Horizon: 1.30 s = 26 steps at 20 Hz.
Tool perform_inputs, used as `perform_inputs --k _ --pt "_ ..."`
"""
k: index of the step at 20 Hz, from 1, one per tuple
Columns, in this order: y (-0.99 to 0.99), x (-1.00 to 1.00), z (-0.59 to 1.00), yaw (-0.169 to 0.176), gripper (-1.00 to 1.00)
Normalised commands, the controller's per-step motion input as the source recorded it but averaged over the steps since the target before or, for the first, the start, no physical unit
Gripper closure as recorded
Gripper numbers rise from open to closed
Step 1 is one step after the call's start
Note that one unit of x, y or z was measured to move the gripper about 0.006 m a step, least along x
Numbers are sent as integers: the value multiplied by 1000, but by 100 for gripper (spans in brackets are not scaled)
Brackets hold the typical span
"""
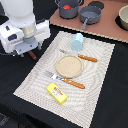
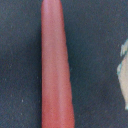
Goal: Interact with the objects in diverse but meaningful ways.
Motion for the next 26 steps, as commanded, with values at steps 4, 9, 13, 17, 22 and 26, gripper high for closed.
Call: perform_inputs --k 4,9,13,17,22,26 --pt "107 -606 -461 -16 -100" --pt "53 -563 -438 -16 100" --pt "39 -463 -411 -7 100" --pt "45 -361 -369 0 100" --pt "107 -141 -147 0 100" --pt "121 -16 -45 0 100"
